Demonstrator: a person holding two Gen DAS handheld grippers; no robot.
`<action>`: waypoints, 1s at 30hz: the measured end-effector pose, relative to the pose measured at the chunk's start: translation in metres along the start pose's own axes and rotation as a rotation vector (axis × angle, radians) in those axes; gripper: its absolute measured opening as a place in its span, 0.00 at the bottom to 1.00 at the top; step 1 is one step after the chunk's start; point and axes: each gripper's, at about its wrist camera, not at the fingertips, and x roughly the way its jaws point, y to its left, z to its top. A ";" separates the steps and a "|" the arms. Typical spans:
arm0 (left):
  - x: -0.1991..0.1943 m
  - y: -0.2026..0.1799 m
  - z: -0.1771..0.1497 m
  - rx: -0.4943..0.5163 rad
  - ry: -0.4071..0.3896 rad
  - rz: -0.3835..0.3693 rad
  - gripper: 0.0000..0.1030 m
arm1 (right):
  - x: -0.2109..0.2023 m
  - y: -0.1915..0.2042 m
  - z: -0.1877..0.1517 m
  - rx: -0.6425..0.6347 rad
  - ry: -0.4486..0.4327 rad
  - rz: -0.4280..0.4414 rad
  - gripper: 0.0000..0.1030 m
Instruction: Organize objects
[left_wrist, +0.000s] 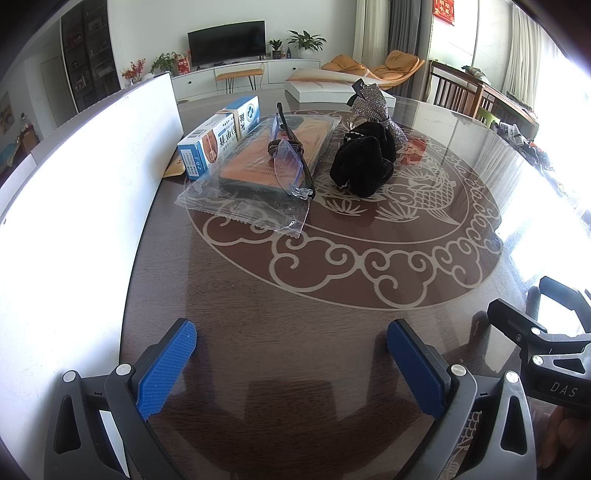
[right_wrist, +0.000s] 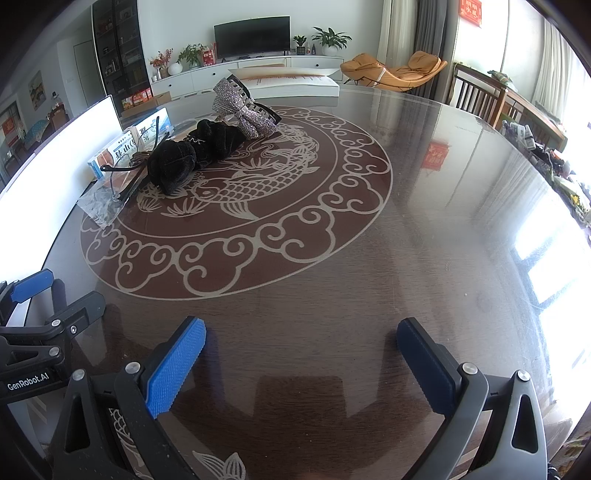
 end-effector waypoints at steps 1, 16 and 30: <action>0.000 0.000 0.000 0.000 0.000 0.000 1.00 | 0.000 0.000 0.000 0.000 0.000 0.000 1.00; 0.000 0.000 0.000 0.000 0.000 0.000 1.00 | 0.000 0.000 0.000 0.000 0.000 0.000 1.00; -0.002 -0.001 -0.001 0.002 0.034 -0.003 1.00 | 0.000 0.000 0.000 0.000 0.000 0.000 1.00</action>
